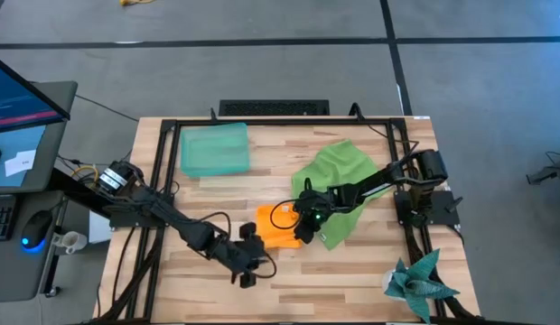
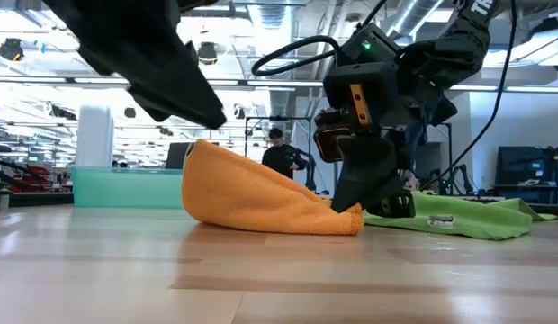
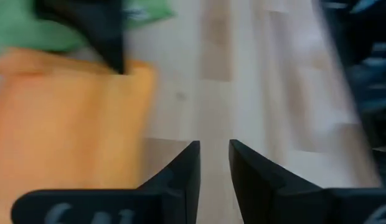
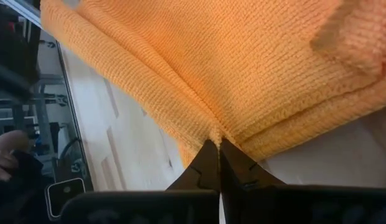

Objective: Roll microfiber towels into tight, uniform cylinder then place into a basket
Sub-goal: Roll the yellow microfiber cloth

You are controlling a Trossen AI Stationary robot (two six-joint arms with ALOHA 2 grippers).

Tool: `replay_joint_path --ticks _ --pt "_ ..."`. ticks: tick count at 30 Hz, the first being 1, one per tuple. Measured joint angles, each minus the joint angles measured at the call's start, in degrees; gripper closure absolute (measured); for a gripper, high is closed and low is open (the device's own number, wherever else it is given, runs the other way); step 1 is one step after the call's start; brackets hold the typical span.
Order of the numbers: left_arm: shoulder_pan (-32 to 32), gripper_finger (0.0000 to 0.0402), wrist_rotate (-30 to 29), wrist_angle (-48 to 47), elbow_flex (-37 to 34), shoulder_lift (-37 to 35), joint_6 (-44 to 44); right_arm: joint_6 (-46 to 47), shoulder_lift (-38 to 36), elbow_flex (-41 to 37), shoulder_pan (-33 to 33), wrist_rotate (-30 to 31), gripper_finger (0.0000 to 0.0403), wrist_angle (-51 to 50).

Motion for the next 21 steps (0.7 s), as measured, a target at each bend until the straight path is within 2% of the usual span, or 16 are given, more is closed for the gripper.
replay_joint_path --ticks 2,5,9,21 --pt "0.6 0.0334 -3.4 -2.3 0.0 0.0 0.2 0.0 0.0 0.0 0.0 0.0 0.0392 0.0" --pt "2.0 0.0339 -5.0 -5.5 0.0 0.0 0.0 0.0 0.0 0.0 0.0 0.0 0.0391 0.0" --pt "4.0 0.0342 -4.6 -9.2 -0.1 0.0 -1.7 -0.3 0.0 0.0 0.0 0.1 0.0391 0.0" --pt "4.9 0.0343 -2.4 -9.4 -3.3 -0.1 -6.1 -0.4 -0.1 0.0 0.0 -0.1 0.0388 0.1"
